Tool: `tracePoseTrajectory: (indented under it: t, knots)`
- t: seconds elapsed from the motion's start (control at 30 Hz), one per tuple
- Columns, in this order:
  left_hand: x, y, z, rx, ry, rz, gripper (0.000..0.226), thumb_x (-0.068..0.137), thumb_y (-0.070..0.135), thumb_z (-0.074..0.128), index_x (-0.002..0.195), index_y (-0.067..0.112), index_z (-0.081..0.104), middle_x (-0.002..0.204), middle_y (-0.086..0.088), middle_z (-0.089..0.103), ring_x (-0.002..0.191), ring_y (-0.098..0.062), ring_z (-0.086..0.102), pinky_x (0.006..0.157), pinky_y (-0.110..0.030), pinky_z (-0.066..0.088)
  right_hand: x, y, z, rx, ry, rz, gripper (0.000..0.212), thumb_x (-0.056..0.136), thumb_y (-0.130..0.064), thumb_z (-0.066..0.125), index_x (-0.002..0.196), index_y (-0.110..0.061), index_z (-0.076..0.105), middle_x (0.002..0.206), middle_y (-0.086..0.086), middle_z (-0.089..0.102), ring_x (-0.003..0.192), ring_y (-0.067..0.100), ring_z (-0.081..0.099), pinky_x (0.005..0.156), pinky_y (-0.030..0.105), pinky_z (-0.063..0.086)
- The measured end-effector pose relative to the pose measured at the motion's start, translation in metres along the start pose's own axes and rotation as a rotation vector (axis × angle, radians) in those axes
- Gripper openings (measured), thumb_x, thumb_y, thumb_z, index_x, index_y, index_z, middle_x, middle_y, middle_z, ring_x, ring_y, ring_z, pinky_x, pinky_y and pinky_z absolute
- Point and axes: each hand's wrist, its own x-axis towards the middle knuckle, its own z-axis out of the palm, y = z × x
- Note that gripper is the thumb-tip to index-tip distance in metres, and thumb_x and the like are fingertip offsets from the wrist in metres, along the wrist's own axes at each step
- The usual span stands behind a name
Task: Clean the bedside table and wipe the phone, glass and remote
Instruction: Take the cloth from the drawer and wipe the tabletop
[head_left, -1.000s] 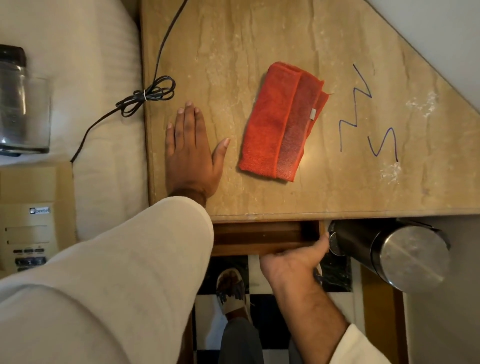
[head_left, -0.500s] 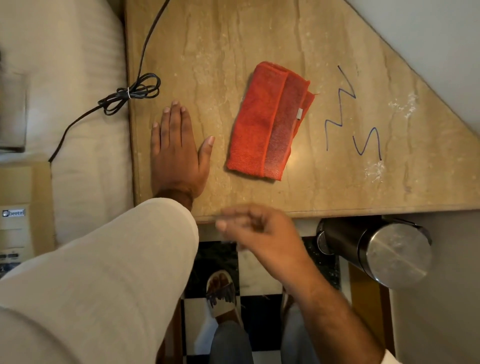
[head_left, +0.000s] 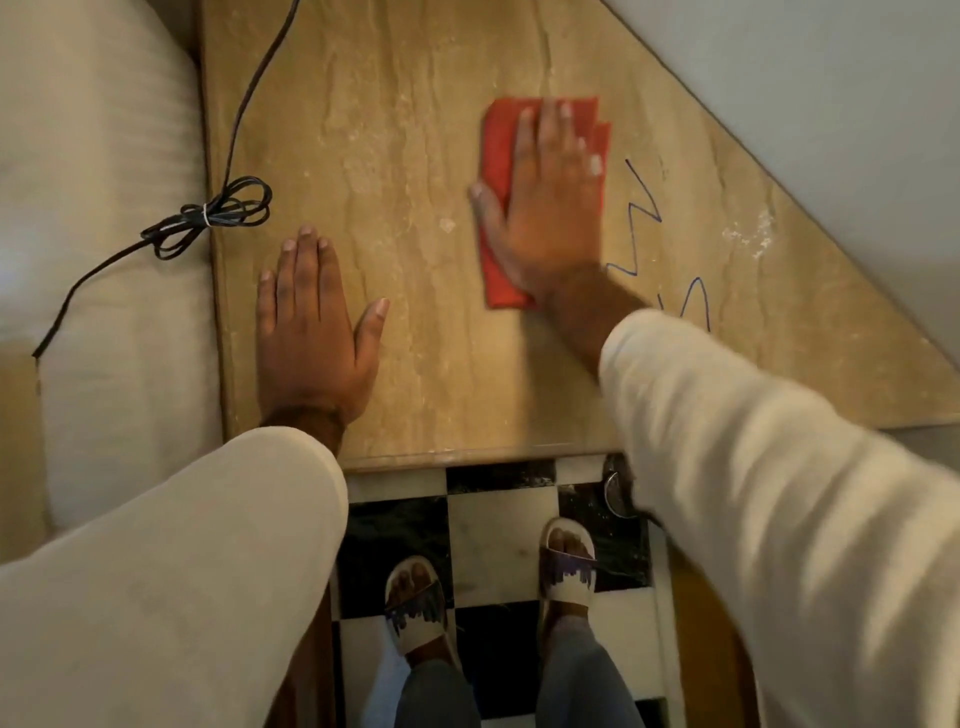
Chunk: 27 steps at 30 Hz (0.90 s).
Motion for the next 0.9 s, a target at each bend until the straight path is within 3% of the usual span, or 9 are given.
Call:
tracePoseTrajectory:
  t: [0.17, 0.33, 0.4, 0.57, 0.73, 0.8, 0.9]
  knots:
    - [0.002, 0.001, 0.003, -0.018, 0.019, 0.007, 0.077, 0.108, 0.053, 0.028, 0.166, 0.002, 0.021, 0.175, -0.017, 0.018, 0.163, -0.033, 0.016, 0.133, -0.049, 0.008, 0.029, 0.067, -0.023, 0.044, -0.001, 0.053, 0.074, 0.109, -0.043, 0.028, 0.168, -0.002, 0.011, 0.177, 0.020, 0.006, 0.166, 0.034, 0.006, 0.134, 0.049, 0.007]
    - [0.000, 0.000, 0.003, -0.020, 0.042, 0.021, 0.076, 0.107, 0.050, 0.032, 0.164, 0.000, 0.023, 0.173, -0.020, 0.021, 0.162, -0.037, 0.020, 0.132, -0.054, 0.012, -0.150, 0.080, -0.008, 0.148, -0.056, 0.013, 0.070, 0.110, -0.031, 0.038, 0.169, -0.005, 0.011, 0.179, 0.012, 0.002, 0.167, 0.027, 0.001, 0.135, 0.044, -0.001]
    - [0.000, -0.001, 0.003, -0.013, 0.044, 0.015, 0.077, 0.107, 0.050, 0.033, 0.164, -0.001, 0.023, 0.173, -0.021, 0.022, 0.161, -0.038, 0.020, 0.132, -0.054, 0.012, -0.189, 0.084, -0.003, 0.128, -0.104, -0.019, 0.070, 0.108, -0.031, 0.040, 0.169, -0.008, 0.015, 0.179, 0.010, 0.007, 0.167, 0.025, 0.003, 0.135, 0.045, 0.002]
    - [0.000, -0.001, 0.003, -0.014, 0.041, 0.022, 0.078, 0.107, 0.051, 0.032, 0.164, -0.001, 0.022, 0.173, -0.021, 0.022, 0.162, -0.038, 0.020, 0.132, -0.053, 0.011, -0.088, 0.086, -0.016, 0.158, -0.076, -0.015, 0.066, 0.109, -0.030, 0.039, 0.169, -0.009, 0.019, 0.178, 0.009, 0.012, 0.166, 0.025, 0.007, 0.134, 0.051, 0.005]
    - [0.000, -0.002, 0.009, -0.012, 0.058, 0.030, 0.079, 0.107, 0.053, 0.031, 0.165, 0.001, 0.021, 0.173, -0.020, 0.021, 0.162, -0.036, 0.018, 0.132, -0.051, 0.010, 0.049, 0.072, -0.028, 0.080, -0.029, 0.021, 0.069, 0.108, -0.036, 0.032, 0.169, -0.007, 0.017, 0.178, 0.012, 0.011, 0.166, 0.027, 0.006, 0.133, 0.045, 0.006]
    - [0.001, -0.002, 0.010, -0.017, 0.057, 0.033, 0.079, 0.106, 0.053, 0.031, 0.165, 0.001, 0.021, 0.173, -0.020, 0.021, 0.162, -0.037, 0.018, 0.132, -0.051, 0.010, 0.046, 0.068, -0.026, 0.075, -0.024, 0.041, 0.070, 0.108, -0.037, 0.032, 0.169, -0.007, 0.016, 0.178, 0.013, 0.009, 0.166, 0.027, 0.006, 0.133, 0.044, 0.005]
    - [0.001, -0.002, 0.009, -0.028, 0.063, 0.032, 0.080, 0.106, 0.054, 0.031, 0.163, -0.001, 0.022, 0.172, -0.023, 0.022, 0.161, -0.039, 0.021, 0.131, -0.053, 0.011, -0.036, 0.065, -0.021, 0.123, -0.024, 0.048, 0.071, 0.107, -0.033, 0.037, 0.169, -0.006, 0.016, 0.179, 0.013, 0.008, 0.166, 0.028, 0.006, 0.134, 0.045, 0.003]
